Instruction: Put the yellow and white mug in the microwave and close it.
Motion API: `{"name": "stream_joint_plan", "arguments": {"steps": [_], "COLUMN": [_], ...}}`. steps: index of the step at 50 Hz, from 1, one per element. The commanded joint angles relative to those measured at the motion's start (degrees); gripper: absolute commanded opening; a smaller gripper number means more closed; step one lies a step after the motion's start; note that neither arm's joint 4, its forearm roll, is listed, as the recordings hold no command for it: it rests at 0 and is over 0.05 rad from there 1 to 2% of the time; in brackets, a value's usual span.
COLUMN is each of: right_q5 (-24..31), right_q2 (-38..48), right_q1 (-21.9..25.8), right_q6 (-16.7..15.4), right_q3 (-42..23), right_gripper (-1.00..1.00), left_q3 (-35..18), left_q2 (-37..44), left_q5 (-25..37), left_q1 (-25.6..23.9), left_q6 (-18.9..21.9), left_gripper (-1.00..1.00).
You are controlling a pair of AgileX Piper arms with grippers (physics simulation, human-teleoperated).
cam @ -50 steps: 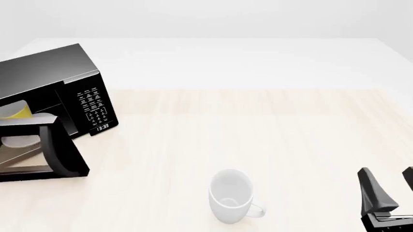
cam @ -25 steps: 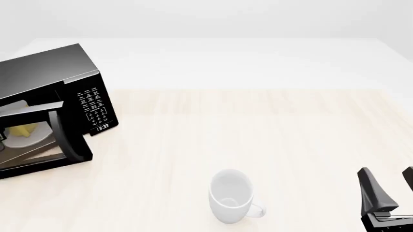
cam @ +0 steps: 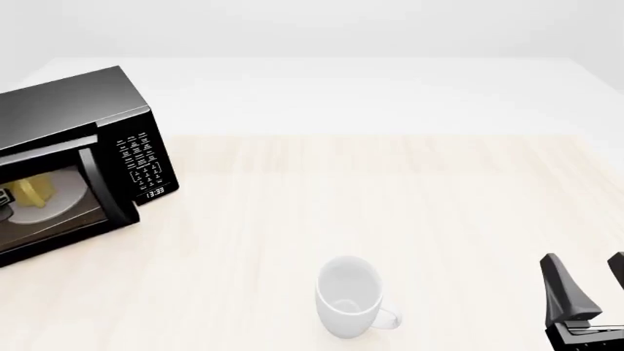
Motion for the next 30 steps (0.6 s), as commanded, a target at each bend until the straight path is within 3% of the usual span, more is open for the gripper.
{"name": "stream_joint_plan", "arguments": {"steps": [1,22,30], "right_q5": [0.0,0.0,0.0], "right_q2": [0.0,0.1,0.1], "right_q1": [0.0,0.0,0.0], "right_q6": [0.0,0.0,0.0], "right_q3": [0.0,0.0,0.0], "right_gripper": [1.0,1.0,1.0], "left_q3": [-1.4,-3.8,-4.8], "left_q2": [2.7,6.5,7.7], "left_q5": [-1.2,-2.3,-1.7], "left_q1": [-0.3,-0.6,4.0], "left_q6": [0.0,-1.2,-1.9], "left_gripper": [1.0,1.0,1.0]}}
